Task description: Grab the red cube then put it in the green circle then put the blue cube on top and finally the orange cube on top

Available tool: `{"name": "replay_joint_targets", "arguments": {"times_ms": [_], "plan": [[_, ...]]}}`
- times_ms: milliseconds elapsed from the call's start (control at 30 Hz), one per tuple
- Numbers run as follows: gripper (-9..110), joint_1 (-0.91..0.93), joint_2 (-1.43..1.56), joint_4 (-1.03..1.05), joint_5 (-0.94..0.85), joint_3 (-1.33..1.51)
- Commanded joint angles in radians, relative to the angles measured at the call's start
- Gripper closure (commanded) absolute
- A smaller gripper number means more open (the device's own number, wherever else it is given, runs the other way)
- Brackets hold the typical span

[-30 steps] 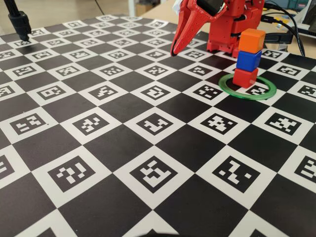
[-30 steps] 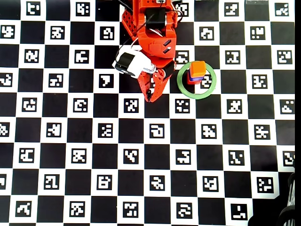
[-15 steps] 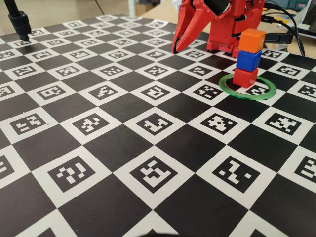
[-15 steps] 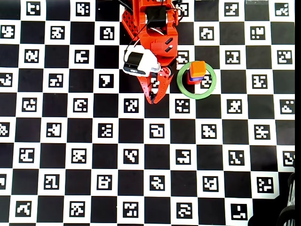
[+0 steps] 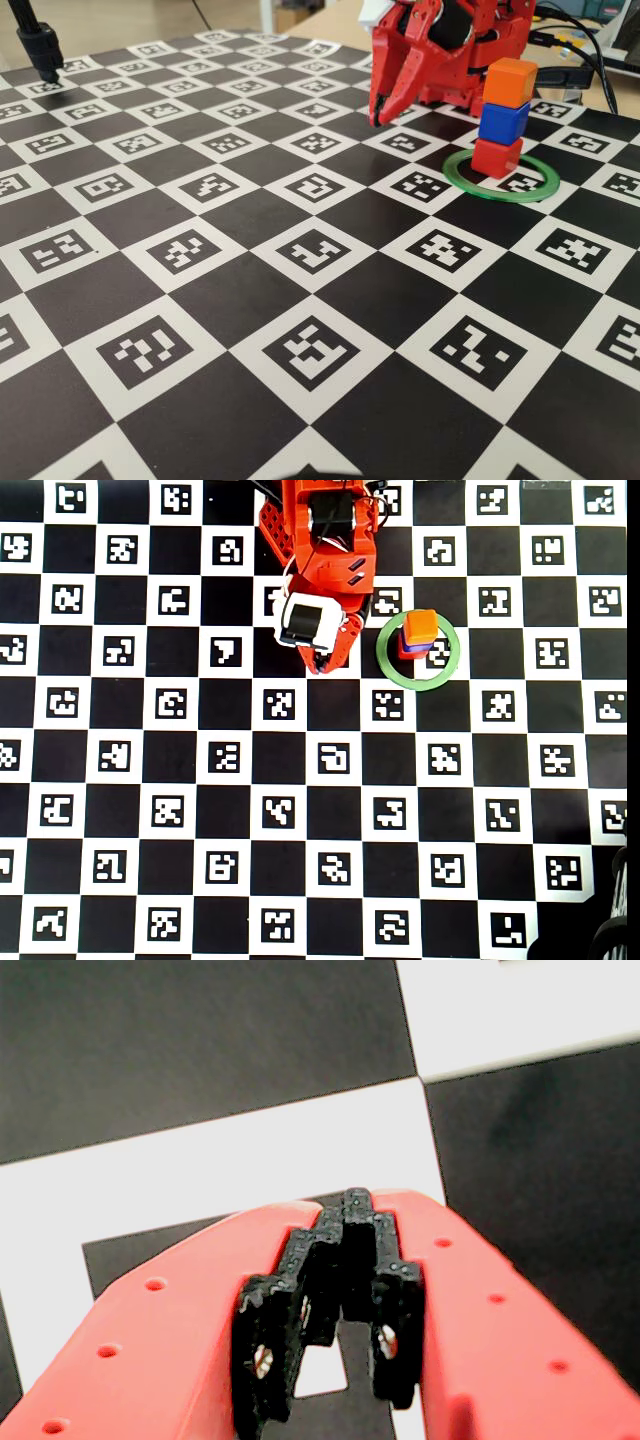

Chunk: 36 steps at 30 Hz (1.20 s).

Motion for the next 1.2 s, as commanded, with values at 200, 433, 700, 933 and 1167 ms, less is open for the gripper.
{"name": "replay_joint_targets", "arguments": {"times_ms": [200,433,700,933,1167], "plan": [[107,0.037,0.051,0.106,-0.028,0.051],[107,0.041,0.051,0.121,-0.146,0.051],[107,0.041,0.051,0.123,-0.149,0.051],[107,0.041,0.051,0.123,-0.152,0.051],[107,0.041,0.051,0.123,-0.153,0.051]]}}
